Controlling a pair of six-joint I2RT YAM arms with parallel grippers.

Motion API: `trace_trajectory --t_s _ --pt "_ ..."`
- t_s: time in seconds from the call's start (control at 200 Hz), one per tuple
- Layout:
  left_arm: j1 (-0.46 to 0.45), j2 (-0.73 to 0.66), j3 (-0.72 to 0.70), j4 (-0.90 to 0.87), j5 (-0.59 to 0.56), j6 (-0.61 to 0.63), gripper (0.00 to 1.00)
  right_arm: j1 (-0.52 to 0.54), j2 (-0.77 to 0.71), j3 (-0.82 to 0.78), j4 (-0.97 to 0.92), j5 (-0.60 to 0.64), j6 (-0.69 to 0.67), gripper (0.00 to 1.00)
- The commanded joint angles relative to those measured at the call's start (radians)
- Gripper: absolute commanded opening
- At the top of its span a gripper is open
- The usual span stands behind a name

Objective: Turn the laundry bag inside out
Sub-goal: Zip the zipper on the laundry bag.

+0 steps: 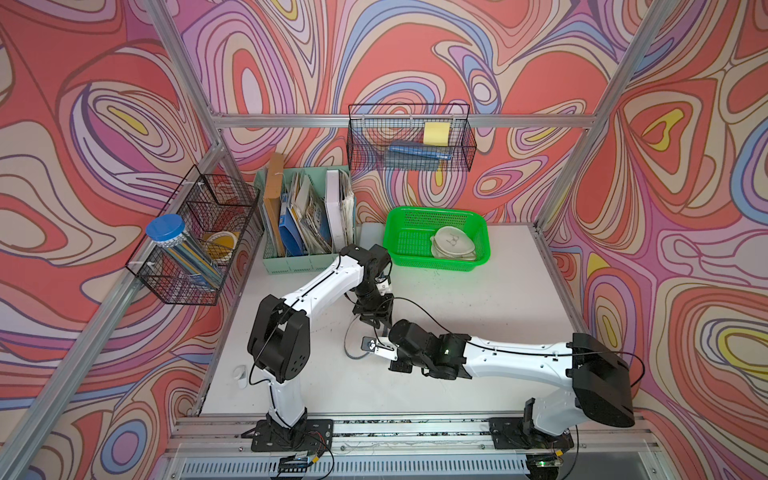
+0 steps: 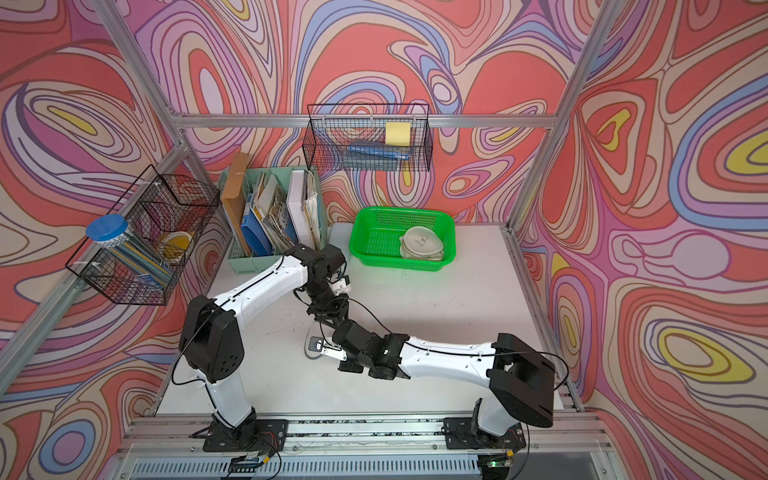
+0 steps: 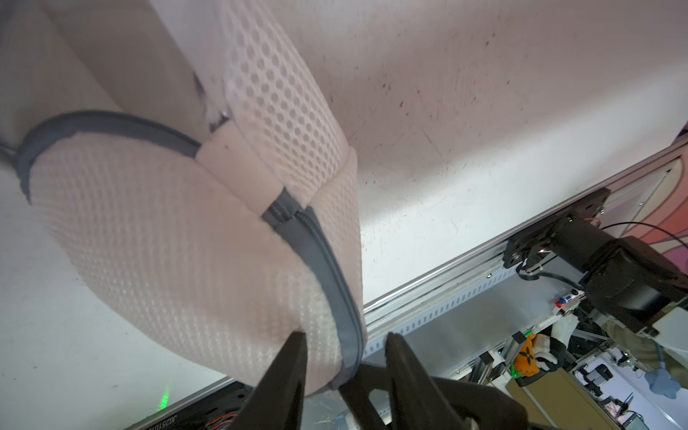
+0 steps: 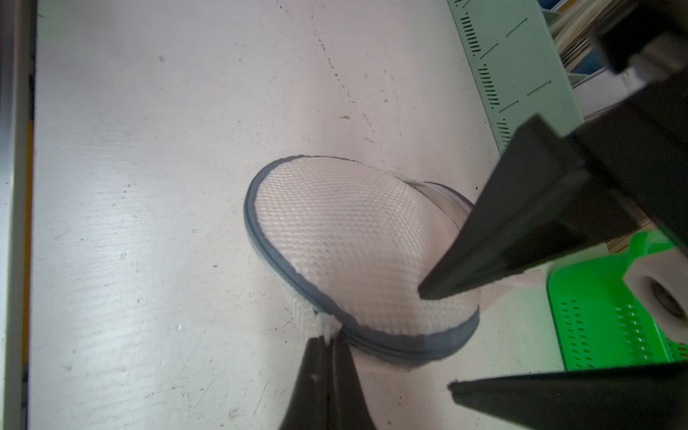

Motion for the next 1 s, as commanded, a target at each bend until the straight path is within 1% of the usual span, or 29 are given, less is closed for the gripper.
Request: trace_trajectory --t_s 0.0,0.095,0.25,0.29,0.385,0.526,0.656,0.871,0.996 --pt "-0.021 0.01 -0.003 -0.052 -0.052 0.023 0.41 0.0 -0.033 -0.006 0.001 0.012 0.018 0.0" --pt "-0.036 0.023 0.006 -0.059 -0.072 0.02 0.4 0.0 -0.039 -0.008 -0.001 0.014 0.018 0.0" --pt "-0.058 0.044 0.012 -0.065 -0.107 0.018 0.37 0.0 -0.044 -0.009 -0.003 0.016 0.019 0.0" --pt "-0.062 0.051 0.012 -0.065 -0.116 0.016 0.29 0.0 -0.044 -0.008 -0.003 0.015 0.018 0.0" --pt "-0.065 0.059 0.023 -0.065 -0.131 0.012 0.0 0.0 -0.044 -0.006 -0.005 0.017 0.019 0.0" --pt "-0.064 0.072 0.076 -0.087 -0.162 0.007 0.0 0.0 -0.044 0.001 -0.022 0.021 0.009 0.0" --pt "-0.041 0.095 0.179 -0.119 -0.183 0.003 0.0 0.0 -0.044 0.02 -0.066 0.032 -0.009 0.0" --pt "0.04 0.124 0.308 -0.118 -0.163 -0.025 0.0 -0.001 -0.057 0.035 -0.117 0.049 -0.048 0.0" --pt "0.108 0.138 0.326 -0.079 -0.097 -0.064 0.0 0.001 -0.051 0.033 -0.128 0.006 -0.029 0.0"
